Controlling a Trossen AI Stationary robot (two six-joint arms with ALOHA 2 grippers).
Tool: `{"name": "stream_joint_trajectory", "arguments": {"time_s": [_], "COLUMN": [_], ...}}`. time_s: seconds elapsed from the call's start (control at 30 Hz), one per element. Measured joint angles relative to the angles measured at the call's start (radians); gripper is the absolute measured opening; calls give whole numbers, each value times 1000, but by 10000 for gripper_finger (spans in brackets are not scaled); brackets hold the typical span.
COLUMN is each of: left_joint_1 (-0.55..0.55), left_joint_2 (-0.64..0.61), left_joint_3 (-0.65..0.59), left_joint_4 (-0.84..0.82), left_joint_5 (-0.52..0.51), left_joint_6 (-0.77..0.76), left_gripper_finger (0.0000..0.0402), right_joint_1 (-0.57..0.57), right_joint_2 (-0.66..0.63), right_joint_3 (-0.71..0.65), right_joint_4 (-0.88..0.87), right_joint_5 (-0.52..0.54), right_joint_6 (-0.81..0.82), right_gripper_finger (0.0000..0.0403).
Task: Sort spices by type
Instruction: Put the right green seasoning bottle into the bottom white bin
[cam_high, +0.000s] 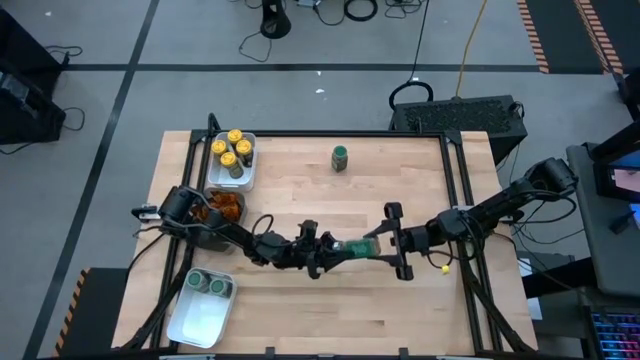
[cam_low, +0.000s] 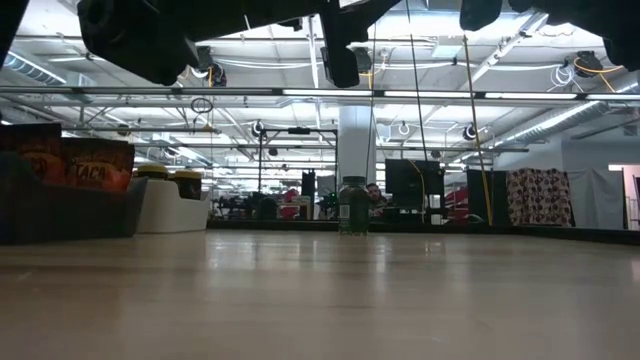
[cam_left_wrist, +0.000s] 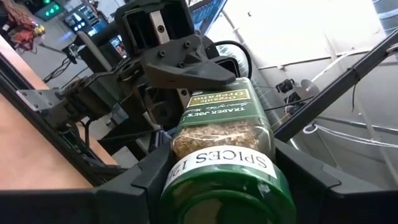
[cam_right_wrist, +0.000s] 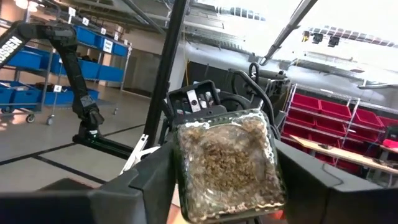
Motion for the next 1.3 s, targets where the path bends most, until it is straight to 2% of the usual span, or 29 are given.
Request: {"name": "stream_joint_trajectory", "arguments": {"time_s": [0.3,0.53,0.63,0.73,0.87,0.97,1.1,1.2,1.3], "left_joint_1": [3,14,14,8,-14,-44,-117,-202,-288], "left_joint_2": [0,-62,-147,-260,-423,-542,-711,-795,-812], "left_joint_3": [0,-4,-3,-3,-3,-3,4,55,144], "left_joint_4": [-3,-77,-252,-515,-816,-1018,-1293,-1509,-1686], "left_joint_5": [3,42,41,36,-20,-40,-51,-135,-205], "left_joint_6": [1,55,115,176,220,209,117,45,3], "left_gripper_finger": [212,212,212,212,211,211,211,211,211], "right_joint_1": [-1,-1,2,5,5,6,6,6,6], "right_joint_2": [-4,-127,-220,-314,-393,-411,-397,-377,-360], "right_joint_3": [0,0,0,0,0,0,0,0,0], "right_joint_4": [1,-112,-207,-277,-380,-426,-489,-503,-502], "right_joint_5": [10,5,-2,3,3,2,2,2,4], "right_joint_6": [24,20,28,61,115,145,187,202,204], "right_gripper_finger": [288,306,306,306,306,306,306,306,306]}}
